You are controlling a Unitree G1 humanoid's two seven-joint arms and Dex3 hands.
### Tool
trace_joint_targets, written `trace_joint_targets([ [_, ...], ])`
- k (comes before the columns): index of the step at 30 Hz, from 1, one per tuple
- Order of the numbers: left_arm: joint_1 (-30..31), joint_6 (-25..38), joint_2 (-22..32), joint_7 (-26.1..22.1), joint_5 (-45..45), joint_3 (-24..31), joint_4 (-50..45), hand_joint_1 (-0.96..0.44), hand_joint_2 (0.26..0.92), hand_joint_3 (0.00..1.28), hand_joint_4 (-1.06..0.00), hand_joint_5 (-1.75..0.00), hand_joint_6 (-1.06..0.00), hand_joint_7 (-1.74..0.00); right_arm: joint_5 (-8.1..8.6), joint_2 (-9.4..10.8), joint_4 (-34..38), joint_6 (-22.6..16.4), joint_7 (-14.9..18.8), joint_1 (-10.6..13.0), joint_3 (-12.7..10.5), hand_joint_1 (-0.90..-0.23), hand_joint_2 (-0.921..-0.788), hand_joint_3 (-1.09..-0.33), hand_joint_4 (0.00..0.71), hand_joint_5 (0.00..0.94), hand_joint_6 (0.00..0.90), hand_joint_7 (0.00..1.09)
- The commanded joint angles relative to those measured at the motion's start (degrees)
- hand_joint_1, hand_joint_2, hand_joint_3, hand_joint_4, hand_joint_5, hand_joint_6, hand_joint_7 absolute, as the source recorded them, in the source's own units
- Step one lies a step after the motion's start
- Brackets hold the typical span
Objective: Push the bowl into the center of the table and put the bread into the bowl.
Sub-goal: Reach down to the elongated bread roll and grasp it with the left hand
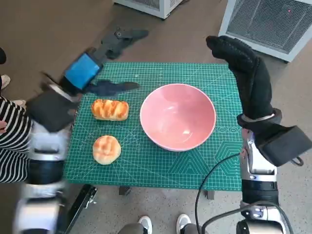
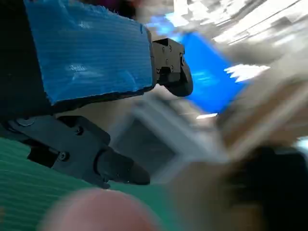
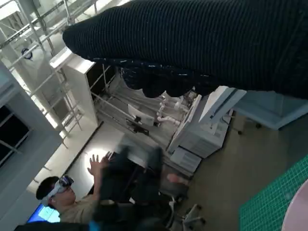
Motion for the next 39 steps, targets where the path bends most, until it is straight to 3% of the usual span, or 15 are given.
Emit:
trace_joint_targets([
  [1, -2.87, 2.51, 4.1, -1.25, 5.35, -3.12, 3.27, 0.01, 0.766, 0.01, -0.2, 0.0, -0.34, -0.17, 0.15, 0.15, 0.91, -0.29, -0.43, 1.34, 0.04, -0.801, -0.921, -0.727, 0.182, 0.013, -0.001, 0.61],
  [13, -8.19, 0.24, 5.77, -4.95, 11.23, -10.05, 16.56, 0.13, 0.776, 0.01, -0.19, 0.0, -0.39, -0.06, 0.69, 0.31, 3.07, -1.96, -0.57, 1.08, -0.43, -0.77, -0.921, -0.724, 0.18, 0.009, -0.001, 0.6],
  [27, -13.85, 1.03, 1.98, -5.56, 17.56, -17.58, 30.9, 0.03, 0.769, 0.01, -0.19, 0.0, -0.38, -0.02, 1.0, 0.77, 4.05, -2.41, -0.88, 0.93, -0.57, -0.762, -0.921, -0.724, 0.181, 0.008, 0.0, 0.6],
  [39, -17.49, -1.48, -3.28, -1.15, 22.0, -22.78, 46.02, -0.03, 0.764, 0.01, -0.19, 0.0, -0.37, -0.01, 1.42, 0.85, 3.95, -2.12, -1.02, 1.35, -0.73, -0.757, -0.921, -0.724, 0.181, 0.006, -0.001, 0.61],
])
